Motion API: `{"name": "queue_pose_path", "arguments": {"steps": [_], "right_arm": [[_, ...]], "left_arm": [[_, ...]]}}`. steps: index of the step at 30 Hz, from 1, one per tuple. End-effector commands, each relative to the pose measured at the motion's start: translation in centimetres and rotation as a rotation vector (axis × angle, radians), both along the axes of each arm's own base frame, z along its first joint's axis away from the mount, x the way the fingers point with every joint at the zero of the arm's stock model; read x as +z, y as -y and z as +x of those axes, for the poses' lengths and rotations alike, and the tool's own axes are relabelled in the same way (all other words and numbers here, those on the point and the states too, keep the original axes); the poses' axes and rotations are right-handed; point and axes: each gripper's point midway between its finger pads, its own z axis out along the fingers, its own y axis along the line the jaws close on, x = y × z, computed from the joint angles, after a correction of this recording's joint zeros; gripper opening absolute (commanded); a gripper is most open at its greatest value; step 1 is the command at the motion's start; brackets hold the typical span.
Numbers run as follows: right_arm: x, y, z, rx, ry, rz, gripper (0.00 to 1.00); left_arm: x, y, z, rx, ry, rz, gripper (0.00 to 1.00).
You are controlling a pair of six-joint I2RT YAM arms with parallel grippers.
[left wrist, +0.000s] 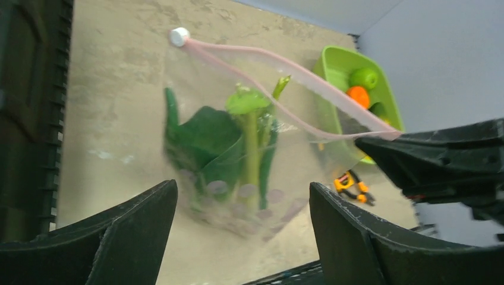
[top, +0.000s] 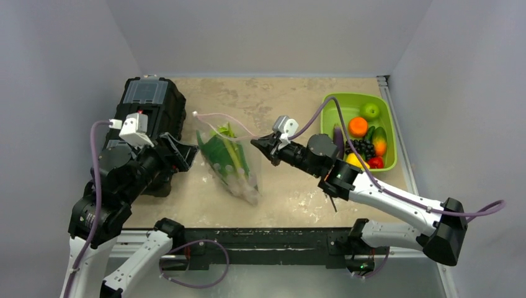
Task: Place the food in the zip-top bag and seal the zipper
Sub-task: Adjust the zipper food storage bag at the center of the board.
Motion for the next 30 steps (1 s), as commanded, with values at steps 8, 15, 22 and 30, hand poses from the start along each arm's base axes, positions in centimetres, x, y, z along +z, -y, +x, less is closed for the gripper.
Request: {"name": "queue_pose_path", "arguments": {"steps": [8,15,22,30], "right_arm": [[3.7,1.0,-1.7,0.189,0.09,0.083,0.0],[4.1,1.8,-1.8,0.198,0.085,0.063,0.0],[4.1,2.0,-2.0,0.226,0.089,0.051,0.0],[3.9,1.9,-2.0,0.266,0.094,0.022,0.0]], "left_arm": [[-4.0,2.4,4.6,-0.215,0.208,0.283,0.88],[-2.6,4.9,8.1,-0.394,0.227,0.035,0.88],[-2.1,2.7,12.3,-0.503,0.339,-0.229,0.85],[-3.0,2.5,17.0,-0.64,0.321,-0.291,0.86]]}}
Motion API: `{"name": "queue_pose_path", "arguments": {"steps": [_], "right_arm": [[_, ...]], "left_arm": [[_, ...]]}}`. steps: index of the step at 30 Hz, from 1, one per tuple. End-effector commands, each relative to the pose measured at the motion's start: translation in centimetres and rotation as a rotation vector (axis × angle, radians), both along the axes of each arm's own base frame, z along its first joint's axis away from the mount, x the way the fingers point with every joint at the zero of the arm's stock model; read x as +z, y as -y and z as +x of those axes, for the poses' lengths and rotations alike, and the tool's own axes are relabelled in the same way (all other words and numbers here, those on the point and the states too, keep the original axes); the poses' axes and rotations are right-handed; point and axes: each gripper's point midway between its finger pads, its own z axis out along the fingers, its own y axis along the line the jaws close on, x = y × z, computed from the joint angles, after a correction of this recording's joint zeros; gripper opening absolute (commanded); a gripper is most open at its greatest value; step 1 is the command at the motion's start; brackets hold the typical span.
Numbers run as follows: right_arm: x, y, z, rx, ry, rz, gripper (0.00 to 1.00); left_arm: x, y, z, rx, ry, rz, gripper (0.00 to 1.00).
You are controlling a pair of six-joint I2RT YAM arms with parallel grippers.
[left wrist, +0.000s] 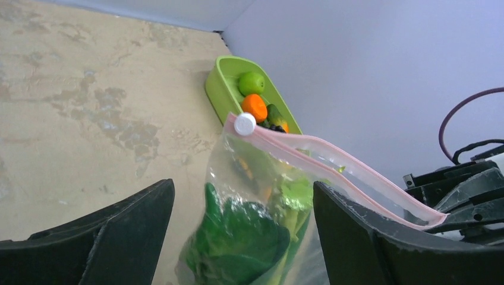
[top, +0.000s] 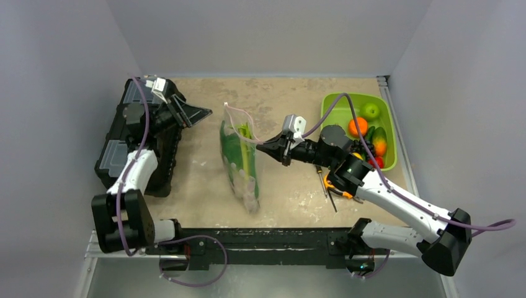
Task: Place the food in the zip-top bag and seal the zipper
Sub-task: Adjust the zipper food storage bag at the center of the board.
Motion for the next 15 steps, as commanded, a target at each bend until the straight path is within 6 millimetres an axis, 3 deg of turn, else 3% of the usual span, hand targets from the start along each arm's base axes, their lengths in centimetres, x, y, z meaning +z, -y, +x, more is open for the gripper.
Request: {"name": "queue_pose_path", "arguments": {"steps": [1,6,10,15], "right_arm": [[3.7,0.1,-0.7,0.049,0.083,0.054,0.0],[3.9,0.2,-0.8,0.057,0.087,0.053,0.0],[3.5,0.0,-0.7,0.062,0.08,0.042,0.0],[3.5,0.0,-0.4,0.052,0.083,0.038,0.0]], "left_arm": [[3.6,1.0,1.3,-0.151,0.214,0.006,0.93],[-0.5,2.3,3.7,-0.208,0.145,-0.035,0.98],[-0.4,4.2,4.0,-0.303,0.204,-0.093,0.99],[-0.7,5.5,2.5,-0.373,0.186,-0.095,0.78]]}}
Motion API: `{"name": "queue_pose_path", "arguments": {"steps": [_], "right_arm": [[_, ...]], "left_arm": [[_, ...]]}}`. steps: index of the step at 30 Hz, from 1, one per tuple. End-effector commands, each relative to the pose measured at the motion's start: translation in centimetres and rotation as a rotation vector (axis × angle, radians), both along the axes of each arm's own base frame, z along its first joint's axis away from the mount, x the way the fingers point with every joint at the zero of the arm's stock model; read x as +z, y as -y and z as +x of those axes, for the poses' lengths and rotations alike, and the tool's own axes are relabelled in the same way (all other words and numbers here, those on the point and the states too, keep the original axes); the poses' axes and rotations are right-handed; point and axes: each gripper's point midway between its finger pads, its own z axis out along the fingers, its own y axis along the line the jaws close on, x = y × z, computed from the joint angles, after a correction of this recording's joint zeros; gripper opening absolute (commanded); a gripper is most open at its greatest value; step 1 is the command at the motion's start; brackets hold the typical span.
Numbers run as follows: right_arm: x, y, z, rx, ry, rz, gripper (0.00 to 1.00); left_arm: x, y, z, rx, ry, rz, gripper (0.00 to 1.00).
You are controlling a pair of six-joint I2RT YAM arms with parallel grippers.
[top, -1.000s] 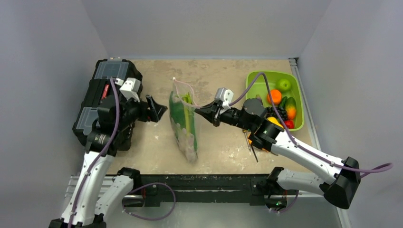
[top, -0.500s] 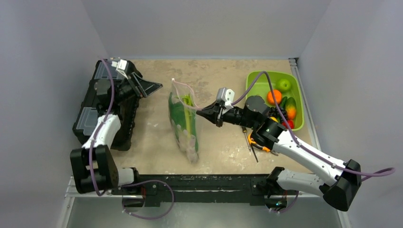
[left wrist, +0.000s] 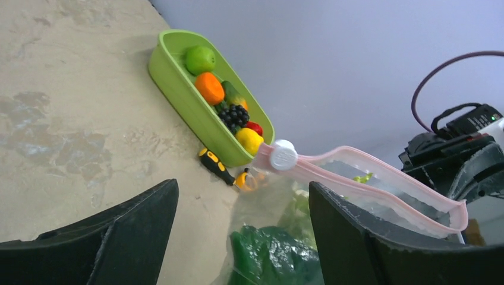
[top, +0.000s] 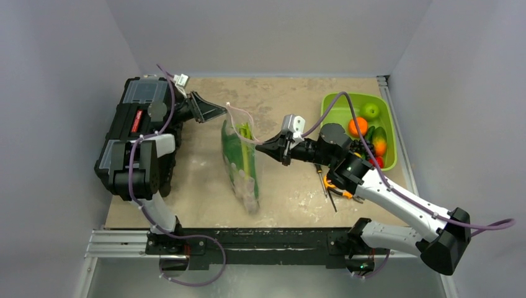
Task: Place the food in the zip-top bag and seal the zipper
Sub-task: Adjust the zipper food storage bag at the center of the board.
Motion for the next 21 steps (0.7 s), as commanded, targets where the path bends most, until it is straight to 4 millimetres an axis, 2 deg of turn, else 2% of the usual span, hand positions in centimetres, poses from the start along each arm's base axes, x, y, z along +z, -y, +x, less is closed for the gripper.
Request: {"name": "queue_pose_path", "arguments": {"steps": [1,4,6,8,9,11,15,21], "right_arm": [[3.4,0.2,-0.1,0.005,0.075,0.054,0.0],[3.4,0.4,0.0,-0.009,0.077,0.053,0.0],[3.4,0.5,0.0,-0.011,0.078,0.053,0.0],[3.3,0.7,-0.2,-0.011,0.078,0.051,0.0],[3.3,0.7,-0.2,-0.01,0.078,0.051,0.0],[3.3,0.8,-0.3,-0.01,0.079,0.051,0.0],[3.5,0.9,-0.4,-0.007,0.085,0.055,0.0],[3.6,1.2,-0.1,-0.034,0.089,0.049,0.0]], "left_arm": [[2.5,0.9,-2.8,-0.075,0.17,0.011,0.74],[2.3,1.0,-3.5,-0.097,0.175,0.025,0.64],[2.3,1.4,-3.9,-0.114,0.177,0.028,0.61],[2.2,2.1,-4.5,-0.133,0.192,0.034,0.64],[2.1,2.5,-4.6,-0.145,0.189,0.032,0.71],[1.9,3.1,-4.6,-0.161,0.179,0.027,0.77],[1.7,3.3,-4.3,-0.159,0.176,0.025,0.76],[2.8,3.1,-5.2,-0.145,0.221,0.036,0.41]]}}
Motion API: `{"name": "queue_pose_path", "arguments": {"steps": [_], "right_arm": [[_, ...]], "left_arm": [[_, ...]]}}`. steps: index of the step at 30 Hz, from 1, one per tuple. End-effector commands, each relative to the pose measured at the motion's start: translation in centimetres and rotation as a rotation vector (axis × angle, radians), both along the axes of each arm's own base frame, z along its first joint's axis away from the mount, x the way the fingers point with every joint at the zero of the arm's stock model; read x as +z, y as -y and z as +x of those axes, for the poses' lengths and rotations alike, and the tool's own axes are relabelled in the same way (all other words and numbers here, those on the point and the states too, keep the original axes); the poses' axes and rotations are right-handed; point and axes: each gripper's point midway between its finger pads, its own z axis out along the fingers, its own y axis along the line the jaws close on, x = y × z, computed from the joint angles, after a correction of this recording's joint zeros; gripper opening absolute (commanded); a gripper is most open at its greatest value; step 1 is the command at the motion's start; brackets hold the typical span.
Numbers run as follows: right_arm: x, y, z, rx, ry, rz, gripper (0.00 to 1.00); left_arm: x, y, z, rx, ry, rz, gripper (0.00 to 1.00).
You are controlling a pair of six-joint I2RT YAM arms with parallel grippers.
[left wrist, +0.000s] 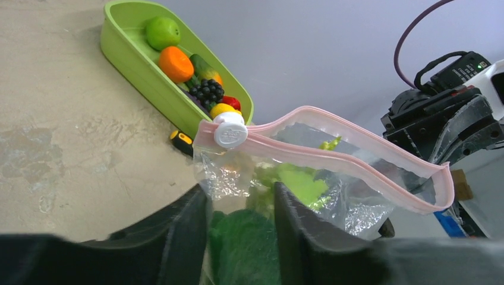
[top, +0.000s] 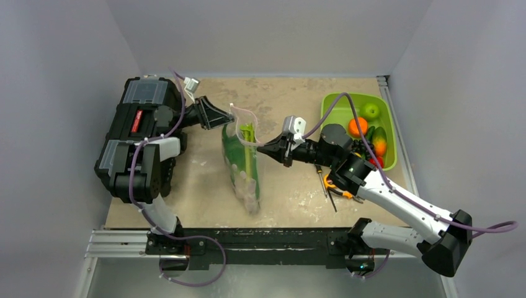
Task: Place the food in the zip-top bag and seal the zipper
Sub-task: Adjust the zipper food storage bag at the center of the board.
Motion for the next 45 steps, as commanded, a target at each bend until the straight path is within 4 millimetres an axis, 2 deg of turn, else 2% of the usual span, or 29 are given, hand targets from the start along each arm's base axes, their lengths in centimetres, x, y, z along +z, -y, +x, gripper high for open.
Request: {"name": "queue_pose_path", "arguments": {"steps": [1,4,6,10,11,15,17,20,24,27,31,34,36,41,43,45], "right_arm": [[3.7,1.0,0.2,-0.039,0.089,0.062,0.0],[3.6,1.7,0.7,-0.091,0.088,0.055,0.0],[3.4,2.8,1.4,-0.167,0.071,0.044,0.0],[2.9,5.9,2.7,-0.378,-0.062,0.087,0.0],[2.1,6.8,3.0,-0.433,-0.116,0.069,0.03],[1.0,8.8,3.8,-0.572,-0.234,-0.018,0.4],[1.8,8.4,3.3,-0.543,-0.247,-0.053,0.55],[4.4,7.3,2.8,-0.469,-0.227,-0.064,0.73],[5.9,4.1,3.1,-0.359,-0.204,-0.086,0.84],[6.4,2.1,5.1,-0.366,-0.147,-0.117,0.89],[6.7,0.9,8.1,-0.455,-0.171,-0.163,0.86],[6.1,1.0,9.0,-0.51,-0.204,-0.16,0.75],[5.9,1.3,8.6,-0.522,-0.248,-0.13,0.69],[5.3,3.2,7.2,-0.547,-0.273,-0.102,0.63],[5.1,4.0,6.7,-0.548,-0.257,-0.115,0.48],[4.6,4.2,6.0,-0.517,-0.248,-0.145,0.4]], "left_arm": [[2.4,-0.4,-1.4,0.021,0.168,0.014,0.34],[3.3,-1.1,-1.7,0.073,0.182,0.008,0.13],[4.1,-2.8,-1.5,0.162,0.188,0.005,0.02],[4.1,-3.9,-2.5,0.344,0.184,0.079,0.0],[4.0,-3.7,-3.1,0.378,0.189,0.115,0.0],[3.1,-3.2,-5.4,0.468,0.2,0.265,0.0],[3.2,-3.3,-6.0,0.488,0.21,0.266,0.0],[3.8,-3.1,-6.5,0.489,0.221,0.265,0.0],[4.2,-2.8,-6.7,0.472,0.228,0.274,0.0],[4.4,-2.8,-6.8,0.464,0.236,0.279,0.0],[4.5,-2.8,-6.9,0.465,0.241,0.282,0.0],[4.9,-2.9,-7.2,0.472,0.259,0.28,0.0],[5.3,-2.9,-7.4,0.472,0.273,0.269,0.0],[6.3,-2.7,-7.8,0.463,0.304,0.241,0.0],[6.5,-2.7,-7.9,0.466,0.31,0.24,0.0],[6.5,-2.7,-8.0,0.467,0.313,0.239,0.0]]}}
